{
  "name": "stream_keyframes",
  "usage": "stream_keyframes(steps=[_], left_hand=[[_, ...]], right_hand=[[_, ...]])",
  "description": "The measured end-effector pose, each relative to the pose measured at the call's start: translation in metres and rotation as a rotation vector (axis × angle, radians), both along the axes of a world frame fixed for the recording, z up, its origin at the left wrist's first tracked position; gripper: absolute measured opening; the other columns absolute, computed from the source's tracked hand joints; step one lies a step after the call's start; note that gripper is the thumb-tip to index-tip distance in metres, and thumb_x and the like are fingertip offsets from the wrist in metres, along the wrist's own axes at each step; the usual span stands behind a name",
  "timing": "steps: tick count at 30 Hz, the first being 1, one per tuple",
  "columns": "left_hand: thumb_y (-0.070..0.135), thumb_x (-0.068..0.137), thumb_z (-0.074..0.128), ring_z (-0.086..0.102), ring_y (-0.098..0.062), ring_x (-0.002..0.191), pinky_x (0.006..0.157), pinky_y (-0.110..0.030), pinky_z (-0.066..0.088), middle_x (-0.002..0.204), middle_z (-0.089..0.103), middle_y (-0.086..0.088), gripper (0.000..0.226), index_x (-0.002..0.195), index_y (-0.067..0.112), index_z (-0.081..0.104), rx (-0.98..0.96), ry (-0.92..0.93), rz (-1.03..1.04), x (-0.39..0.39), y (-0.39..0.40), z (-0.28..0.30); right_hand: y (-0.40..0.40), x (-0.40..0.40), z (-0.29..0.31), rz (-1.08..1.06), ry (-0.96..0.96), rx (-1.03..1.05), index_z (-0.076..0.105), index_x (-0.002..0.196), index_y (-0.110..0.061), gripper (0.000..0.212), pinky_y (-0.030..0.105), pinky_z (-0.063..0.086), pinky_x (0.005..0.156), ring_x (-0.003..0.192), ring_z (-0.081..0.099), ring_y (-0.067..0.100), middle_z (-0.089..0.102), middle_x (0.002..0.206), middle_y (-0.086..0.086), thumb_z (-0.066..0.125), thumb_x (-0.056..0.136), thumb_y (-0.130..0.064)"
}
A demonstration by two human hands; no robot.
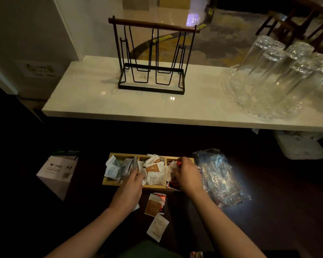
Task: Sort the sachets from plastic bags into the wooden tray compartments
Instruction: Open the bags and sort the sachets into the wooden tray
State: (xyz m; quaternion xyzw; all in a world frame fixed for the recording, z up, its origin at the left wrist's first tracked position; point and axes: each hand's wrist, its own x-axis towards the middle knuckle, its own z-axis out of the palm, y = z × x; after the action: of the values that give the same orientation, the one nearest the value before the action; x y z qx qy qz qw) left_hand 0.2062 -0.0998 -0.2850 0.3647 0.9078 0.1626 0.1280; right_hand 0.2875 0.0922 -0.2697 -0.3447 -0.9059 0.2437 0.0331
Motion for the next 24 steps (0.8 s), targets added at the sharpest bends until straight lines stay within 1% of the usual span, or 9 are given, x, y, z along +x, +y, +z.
stream_keyframes(steps=[2, 4, 7, 9, 13, 15, 19, 22, 24], left_hand=[[0.008, 0.088, 0.055, 0.058, -0.014, 0.102, 0.080, -0.021, 0.049, 0.126, 0.049, 0.000, 0.033, 0.120, 0.017, 0.054, 0.009, -0.009, -0.001, -0.001, -0.001, 0.000], [0.007, 0.088, 0.055, 0.058, -0.014, 0.102, 0.080, -0.021, 0.049, 0.124, 0.051, 0.001, 0.030, 0.116, 0.018, 0.054, 0.026, -0.009, -0.012, -0.002, -0.002, 0.000], [0.004, 0.087, 0.053, 0.054, -0.014, 0.109, 0.089, -0.028, 0.049, 0.125, 0.050, 0.002, 0.037, 0.120, 0.018, 0.052, 0.036, -0.003, -0.094, -0.003, 0.002, -0.002], [0.001, 0.086, 0.050, 0.048, -0.014, 0.115, 0.094, -0.032, 0.047, 0.126, 0.049, 0.003, 0.042, 0.123, 0.018, 0.049, 0.016, -0.013, -0.142, -0.004, 0.007, -0.002], [0.007, 0.087, 0.048, 0.046, -0.020, 0.118, 0.090, -0.037, 0.049, 0.126, 0.048, -0.001, 0.037, 0.123, 0.016, 0.048, -0.055, 0.030, -0.158, -0.010, 0.014, 0.002], [0.014, 0.089, 0.048, 0.049, -0.021, 0.115, 0.084, -0.034, 0.051, 0.127, 0.047, -0.003, 0.037, 0.126, 0.015, 0.046, -0.042, 0.059, -0.088, -0.013, 0.015, 0.007], [0.020, 0.089, 0.055, 0.042, -0.027, 0.127, 0.085, -0.035, 0.053, 0.140, 0.037, -0.008, 0.050, 0.135, 0.018, 0.037, -0.077, 0.117, -0.123, -0.016, 0.014, 0.006], [0.014, 0.085, 0.061, 0.037, -0.030, 0.129, 0.080, -0.037, 0.054, 0.146, 0.030, -0.010, 0.072, 0.143, 0.032, 0.022, -0.136, 0.107, -0.143, -0.017, 0.017, 0.004], [0.006, 0.082, 0.062, 0.034, -0.031, 0.131, 0.077, -0.038, 0.055, 0.150, 0.024, -0.008, 0.082, 0.142, 0.041, 0.017, -0.131, 0.118, -0.164, -0.016, 0.020, 0.002]], right_hand=[[0.000, -0.006, -0.003, -0.022, -0.033, -0.042, 0.056, 0.113, -0.012, 0.027, 0.041, 0.055, 0.078, 0.098, 0.063, 0.027, 0.064, 0.111, 0.009, 0.059, 0.088, -0.023], [0.000, -0.009, -0.005, -0.007, -0.079, -0.088, 0.061, 0.102, -0.011, 0.018, 0.041, 0.056, 0.075, 0.089, 0.065, 0.026, 0.068, 0.101, 0.010, 0.059, 0.089, -0.023], [-0.002, -0.012, -0.006, 0.027, -0.133, -0.202, 0.064, 0.086, -0.012, 0.014, 0.038, 0.056, 0.071, 0.076, 0.066, 0.021, 0.069, 0.086, 0.007, 0.059, 0.090, -0.024], [-0.005, -0.017, -0.007, 0.026, -0.091, -0.250, 0.065, 0.088, -0.010, 0.013, 0.038, 0.056, 0.072, 0.077, 0.066, 0.021, 0.070, 0.085, 0.009, 0.060, 0.090, -0.022], [-0.026, -0.031, -0.004, 0.079, -0.034, -0.347, 0.063, 0.089, -0.006, 0.015, 0.032, 0.059, 0.066, 0.070, 0.068, 0.018, 0.066, 0.075, 0.005, 0.057, 0.093, -0.018], [-0.037, -0.035, -0.005, 0.105, -0.049, -0.356, 0.062, 0.096, -0.006, 0.014, 0.027, 0.058, 0.066, 0.074, 0.068, 0.017, 0.067, 0.083, 0.007, 0.053, 0.095, -0.016], [-0.044, -0.037, -0.010, 0.137, -0.091, -0.282, 0.063, 0.104, -0.004, 0.016, 0.032, 0.058, 0.076, 0.087, 0.068, 0.021, 0.069, 0.099, 0.013, 0.051, 0.095, -0.012], [-0.036, -0.035, -0.003, 0.202, -0.119, -0.287, 0.064, 0.101, -0.003, 0.018, 0.031, 0.057, 0.075, 0.083, 0.067, 0.020, 0.069, 0.097, 0.014, 0.050, 0.096, -0.014], [-0.025, -0.036, 0.004, 0.161, -0.055, -0.231, 0.065, 0.102, -0.004, 0.018, 0.027, 0.054, 0.070, 0.080, 0.065, 0.018, 0.069, 0.097, 0.014, 0.053, 0.094, -0.014]])
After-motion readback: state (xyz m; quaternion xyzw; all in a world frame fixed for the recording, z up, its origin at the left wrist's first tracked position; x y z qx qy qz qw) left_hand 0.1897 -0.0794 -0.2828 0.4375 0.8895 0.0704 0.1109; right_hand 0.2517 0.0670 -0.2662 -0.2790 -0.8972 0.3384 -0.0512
